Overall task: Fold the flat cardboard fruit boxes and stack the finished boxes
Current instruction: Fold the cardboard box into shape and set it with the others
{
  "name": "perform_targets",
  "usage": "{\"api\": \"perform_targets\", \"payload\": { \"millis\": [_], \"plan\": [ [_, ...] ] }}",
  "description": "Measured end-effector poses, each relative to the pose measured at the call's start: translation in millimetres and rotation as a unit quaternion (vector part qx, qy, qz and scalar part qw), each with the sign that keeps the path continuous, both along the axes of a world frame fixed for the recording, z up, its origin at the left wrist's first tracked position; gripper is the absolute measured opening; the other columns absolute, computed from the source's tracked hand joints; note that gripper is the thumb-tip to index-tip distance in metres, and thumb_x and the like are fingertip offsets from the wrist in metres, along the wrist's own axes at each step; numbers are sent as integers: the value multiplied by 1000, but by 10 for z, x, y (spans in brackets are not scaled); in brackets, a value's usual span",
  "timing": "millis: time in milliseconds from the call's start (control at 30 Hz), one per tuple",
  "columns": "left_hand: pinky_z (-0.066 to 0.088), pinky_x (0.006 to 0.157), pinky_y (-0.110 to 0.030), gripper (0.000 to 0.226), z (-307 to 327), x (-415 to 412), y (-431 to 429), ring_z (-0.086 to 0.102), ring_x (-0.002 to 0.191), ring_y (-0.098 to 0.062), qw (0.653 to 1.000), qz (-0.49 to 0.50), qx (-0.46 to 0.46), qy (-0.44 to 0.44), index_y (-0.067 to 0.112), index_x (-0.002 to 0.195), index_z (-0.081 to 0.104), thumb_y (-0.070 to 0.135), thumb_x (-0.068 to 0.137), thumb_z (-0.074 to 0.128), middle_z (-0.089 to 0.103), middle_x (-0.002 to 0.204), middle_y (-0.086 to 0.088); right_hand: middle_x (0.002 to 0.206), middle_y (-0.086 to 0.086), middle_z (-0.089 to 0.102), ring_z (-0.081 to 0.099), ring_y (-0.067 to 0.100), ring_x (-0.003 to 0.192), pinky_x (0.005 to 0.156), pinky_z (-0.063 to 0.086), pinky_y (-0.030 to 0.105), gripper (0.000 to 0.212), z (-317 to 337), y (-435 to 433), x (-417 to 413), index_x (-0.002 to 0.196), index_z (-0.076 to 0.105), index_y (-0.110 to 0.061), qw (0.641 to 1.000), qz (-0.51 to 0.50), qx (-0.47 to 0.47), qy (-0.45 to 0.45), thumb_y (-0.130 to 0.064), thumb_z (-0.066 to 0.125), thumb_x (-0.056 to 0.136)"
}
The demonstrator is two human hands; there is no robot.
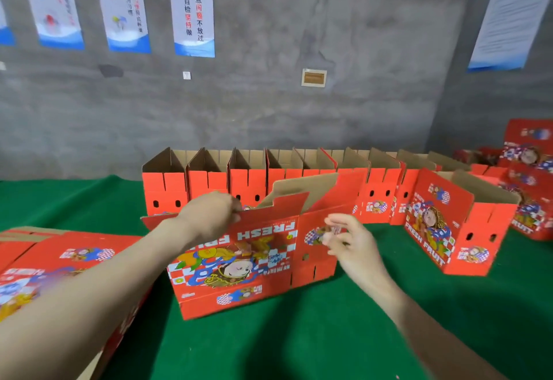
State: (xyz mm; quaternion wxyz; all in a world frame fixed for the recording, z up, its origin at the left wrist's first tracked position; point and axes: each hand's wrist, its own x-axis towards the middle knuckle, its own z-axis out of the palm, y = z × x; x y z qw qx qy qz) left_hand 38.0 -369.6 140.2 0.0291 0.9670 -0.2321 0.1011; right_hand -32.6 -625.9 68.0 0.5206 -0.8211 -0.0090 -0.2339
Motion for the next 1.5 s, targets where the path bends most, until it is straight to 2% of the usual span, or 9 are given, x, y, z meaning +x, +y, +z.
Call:
{"api": "perform_targets", "payload": {
  "millis": [100,267,400,533,667,1000,1200,1300,1500],
  "plan": [
    [43,71,-31,14,152,-74,-136,60,92,-31,1000,-14,9,1,16,88,61,22,96,51,66,94,-11,110,-24,53,63,9,87,88,45,29,51,81,125,101,133,43,-21,990,14,-134,-38,-16,66,88],
    [43,70,-31,16,253,-284,-233,60,91,-33,999,-28,28,9,13,90,61,23,97,51,63,93,-11,102,4,61,64,20,72,70,49,30,43,148,162,242,112,36,-28,992,-3,-123,-3,-31,70,85],
    [39,68,-29,16,283,-466,-259,55,82,-25,998,-34,35,31,17,89,58,25,98,49,55,86,-5,110,-4,54,67,12,59,56,53,26,47,161,156,292,111,33,-24,997,22,-74,1,-36,70,84],
    [43,72,-30,20,316,-610,-262,59,91,-25,996,-51,58,51,14,100,63,26,99,47,63,101,-8,93,-10,64,66,16,87,81,54,40,36,114,80,307,97,48,-30,977,36,-193,81,-62,53,83],
    [41,75,-27,24,307,-683,-271,58,98,-22,993,-66,88,53,13,106,63,28,100,45,62,107,-6,82,1,69,67,16,75,73,57,43,65,42,65,212,96,56,-17,976,56,-187,101,-77,47,72],
    [33,61,-27,27,358,-553,-156,46,67,-14,991,-60,58,108,19,81,49,43,90,59,48,71,8,74,9,69,67,9,56,67,54,45,58,-44,43,95,101,62,-4,982,54,-171,65,-59,55,84],
    [48,80,-24,34,488,-413,133,60,90,-11,992,-32,-2,120,23,104,65,50,84,62,66,96,8,81,11,69,66,13,59,57,54,34,53,-175,43,53,96,64,-3,983,70,-152,75,-54,60,84],
    [41,67,-24,21,362,-365,236,53,74,-8,982,-30,47,178,27,81,59,47,84,64,54,77,13,77,3,70,64,3,57,50,49,16,41,-160,38,25,96,66,-10,985,99,-120,78,-49,63,84],
    [32,45,-16,37,166,-181,426,42,41,-3,970,38,-40,238,19,54,52,26,88,62,45,46,11,78,-20,71,68,8,59,53,50,18,26,-158,-25,2,101,65,-28,976,145,-124,102,-49,59,87]
  ]
}}
